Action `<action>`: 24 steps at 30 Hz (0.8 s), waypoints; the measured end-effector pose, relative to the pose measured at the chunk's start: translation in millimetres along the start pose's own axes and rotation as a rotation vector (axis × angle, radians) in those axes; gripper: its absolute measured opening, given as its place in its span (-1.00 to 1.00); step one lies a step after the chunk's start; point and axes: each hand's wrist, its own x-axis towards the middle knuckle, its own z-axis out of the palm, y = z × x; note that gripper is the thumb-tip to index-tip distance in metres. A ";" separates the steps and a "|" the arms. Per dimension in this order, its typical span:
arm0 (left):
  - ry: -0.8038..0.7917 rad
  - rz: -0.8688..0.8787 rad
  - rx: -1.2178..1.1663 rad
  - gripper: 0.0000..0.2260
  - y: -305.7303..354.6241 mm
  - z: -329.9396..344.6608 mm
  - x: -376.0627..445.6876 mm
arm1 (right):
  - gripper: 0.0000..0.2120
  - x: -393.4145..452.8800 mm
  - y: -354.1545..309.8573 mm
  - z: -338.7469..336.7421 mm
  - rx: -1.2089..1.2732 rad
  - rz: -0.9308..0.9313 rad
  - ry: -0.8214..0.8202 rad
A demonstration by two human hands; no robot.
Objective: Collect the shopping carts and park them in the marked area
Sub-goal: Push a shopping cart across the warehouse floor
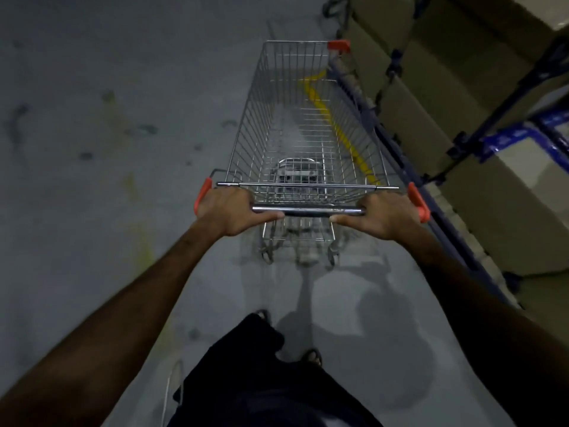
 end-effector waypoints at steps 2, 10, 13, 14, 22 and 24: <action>-0.009 -0.035 -0.013 -0.08 -9.6 -6.8 24.1 | -0.09 35.2 3.4 -11.9 -0.012 -0.036 -0.012; 0.012 -0.127 -0.053 -0.06 -65.7 -36.8 145.3 | -0.10 193.0 11.5 -49.8 -0.049 -0.097 0.035; 0.018 -0.140 -0.066 -0.08 -90.7 -52.6 200.2 | -0.19 256.0 10.3 -72.7 -0.034 -0.122 0.014; 0.017 -0.148 -0.069 -0.04 -99.4 -57.9 219.7 | -0.21 277.4 10.6 -80.9 -0.026 -0.124 0.003; -0.005 -0.138 -0.068 0.01 -162.9 -109.4 377.7 | -0.18 448.4 24.5 -131.0 -0.002 -0.124 0.038; -0.013 -0.142 -0.090 -0.01 -177.4 -122.0 418.7 | -0.14 490.8 30.4 -140.5 -0.003 -0.112 0.039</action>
